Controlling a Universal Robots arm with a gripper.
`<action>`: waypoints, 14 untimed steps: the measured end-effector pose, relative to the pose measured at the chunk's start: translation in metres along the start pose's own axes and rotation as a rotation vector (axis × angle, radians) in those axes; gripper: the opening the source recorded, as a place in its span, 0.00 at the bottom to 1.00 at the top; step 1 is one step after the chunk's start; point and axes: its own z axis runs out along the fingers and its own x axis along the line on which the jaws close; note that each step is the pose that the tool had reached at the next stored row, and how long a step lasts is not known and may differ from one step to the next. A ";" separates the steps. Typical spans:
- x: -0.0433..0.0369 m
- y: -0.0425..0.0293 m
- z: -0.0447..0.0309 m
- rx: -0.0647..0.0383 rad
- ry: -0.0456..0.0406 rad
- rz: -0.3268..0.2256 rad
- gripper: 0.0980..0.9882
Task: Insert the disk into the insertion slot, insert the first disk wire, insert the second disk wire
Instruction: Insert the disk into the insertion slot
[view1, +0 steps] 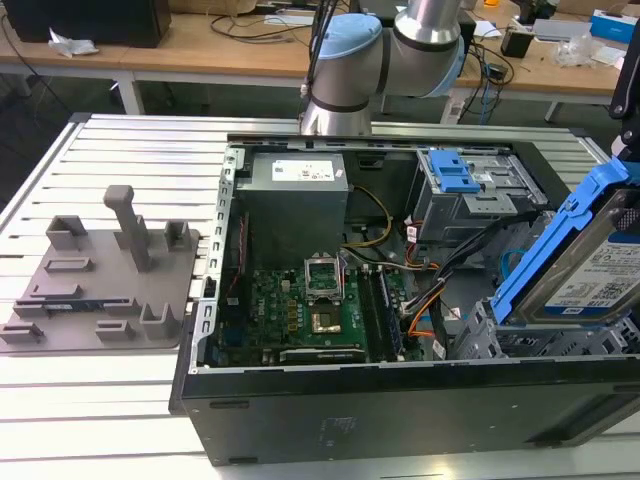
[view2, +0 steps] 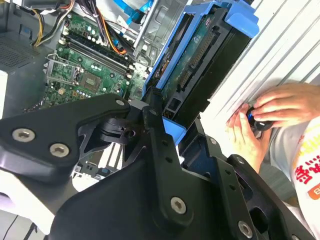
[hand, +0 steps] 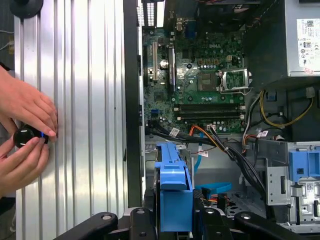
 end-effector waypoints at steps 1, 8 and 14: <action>0.0000 0.0001 0.0000 0.001 -0.0053 0.000 0.30; 0.0006 0.0007 0.0001 0.013 -0.0505 -0.002 0.30; 0.0007 0.0013 0.0002 0.016 -0.0509 -0.002 0.30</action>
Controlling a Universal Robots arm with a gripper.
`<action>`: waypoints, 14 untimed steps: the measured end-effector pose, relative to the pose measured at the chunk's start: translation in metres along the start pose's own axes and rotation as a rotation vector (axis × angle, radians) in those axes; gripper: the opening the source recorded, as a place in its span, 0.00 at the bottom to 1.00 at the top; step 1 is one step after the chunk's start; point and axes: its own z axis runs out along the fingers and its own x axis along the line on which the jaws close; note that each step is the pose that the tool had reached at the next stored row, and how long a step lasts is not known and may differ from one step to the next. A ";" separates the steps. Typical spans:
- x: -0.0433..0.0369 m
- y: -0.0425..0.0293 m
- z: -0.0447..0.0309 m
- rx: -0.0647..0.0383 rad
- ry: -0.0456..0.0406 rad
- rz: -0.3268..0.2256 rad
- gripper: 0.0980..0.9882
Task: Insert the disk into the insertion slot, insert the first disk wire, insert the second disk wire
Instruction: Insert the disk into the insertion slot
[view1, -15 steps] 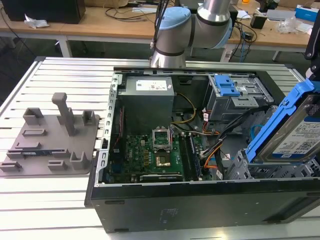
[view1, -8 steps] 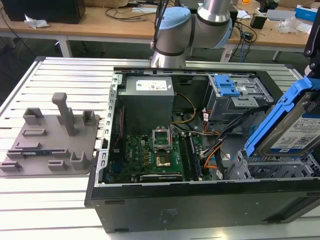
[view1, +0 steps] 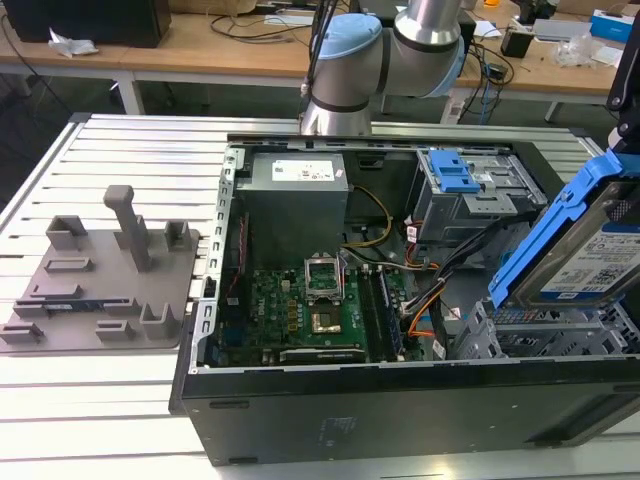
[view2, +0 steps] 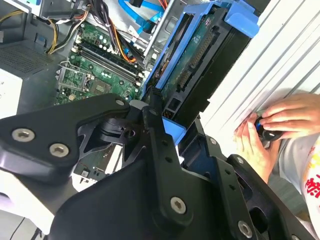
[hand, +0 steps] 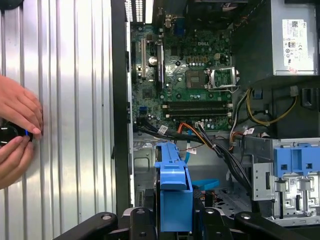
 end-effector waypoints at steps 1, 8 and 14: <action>0.0000 0.0006 0.0001 0.007 -0.0002 -0.001 0.30; 0.0001 0.0036 0.0014 0.040 -0.0006 -0.002 0.30; 0.0001 0.0038 0.0016 0.042 -0.0006 -0.003 0.30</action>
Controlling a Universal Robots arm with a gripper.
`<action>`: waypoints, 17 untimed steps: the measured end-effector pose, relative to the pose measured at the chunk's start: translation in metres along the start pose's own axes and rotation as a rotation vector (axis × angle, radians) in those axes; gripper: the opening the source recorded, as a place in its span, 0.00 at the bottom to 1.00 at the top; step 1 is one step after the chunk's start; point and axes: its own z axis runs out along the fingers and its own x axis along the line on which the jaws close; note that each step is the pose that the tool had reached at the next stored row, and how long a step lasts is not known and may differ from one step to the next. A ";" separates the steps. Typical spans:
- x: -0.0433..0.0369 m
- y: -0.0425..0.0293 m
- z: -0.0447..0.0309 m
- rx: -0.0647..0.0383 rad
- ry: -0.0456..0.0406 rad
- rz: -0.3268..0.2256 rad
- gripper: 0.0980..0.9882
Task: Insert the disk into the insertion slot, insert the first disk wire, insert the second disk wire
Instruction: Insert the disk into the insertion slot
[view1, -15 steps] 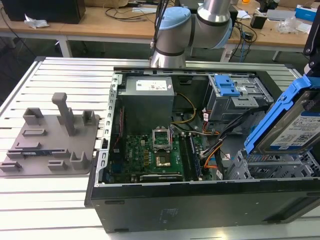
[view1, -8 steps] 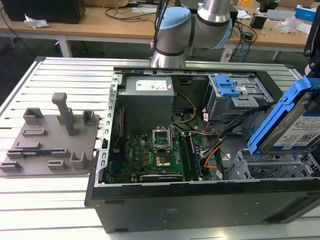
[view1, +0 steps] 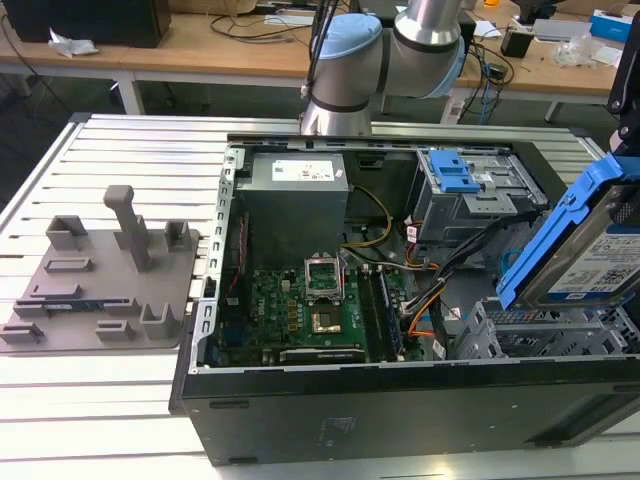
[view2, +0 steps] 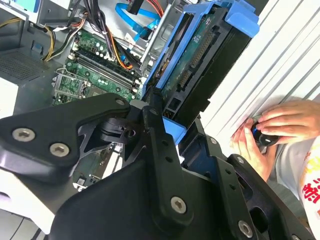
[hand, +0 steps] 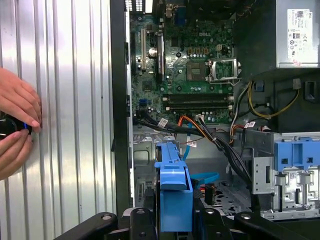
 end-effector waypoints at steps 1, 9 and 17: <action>-0.0002 0.0000 0.0001 0.000 -0.0002 0.000 0.30; -0.0072 -0.0022 0.0018 0.000 -0.0001 0.000 0.30; -0.0165 -0.0034 0.0067 -0.001 0.0048 0.000 0.30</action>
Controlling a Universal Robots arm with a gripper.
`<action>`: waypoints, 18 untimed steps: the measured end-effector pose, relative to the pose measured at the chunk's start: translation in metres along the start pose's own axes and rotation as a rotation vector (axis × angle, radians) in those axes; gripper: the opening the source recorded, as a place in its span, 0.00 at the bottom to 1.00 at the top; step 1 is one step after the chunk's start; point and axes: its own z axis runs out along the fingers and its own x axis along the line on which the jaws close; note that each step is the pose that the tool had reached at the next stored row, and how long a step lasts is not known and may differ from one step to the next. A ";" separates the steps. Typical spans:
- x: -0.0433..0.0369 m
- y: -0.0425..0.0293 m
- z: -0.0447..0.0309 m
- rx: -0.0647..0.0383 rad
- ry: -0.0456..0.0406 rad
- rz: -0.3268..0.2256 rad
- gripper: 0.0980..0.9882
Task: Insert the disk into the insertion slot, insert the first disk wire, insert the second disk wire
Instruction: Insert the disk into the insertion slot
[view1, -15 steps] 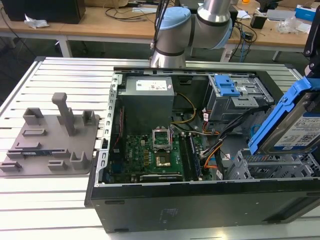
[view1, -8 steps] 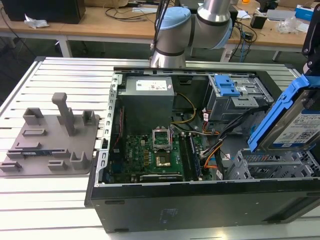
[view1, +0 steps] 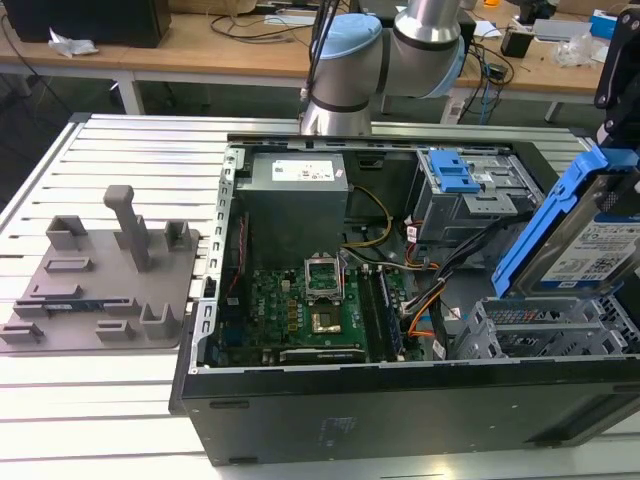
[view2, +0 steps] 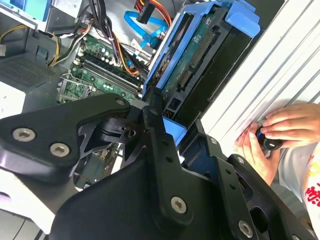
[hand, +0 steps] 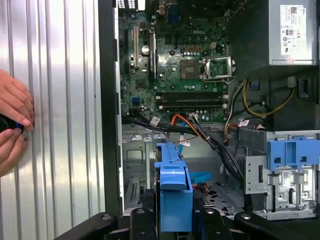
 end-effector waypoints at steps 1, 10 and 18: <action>-0.0001 -0.0003 0.0008 -0.001 0.0006 0.000 0.30; 0.0003 -0.0038 0.0084 -0.007 0.0026 -0.001 0.30; 0.0006 -0.0039 0.0151 -0.007 0.0027 -0.001 0.30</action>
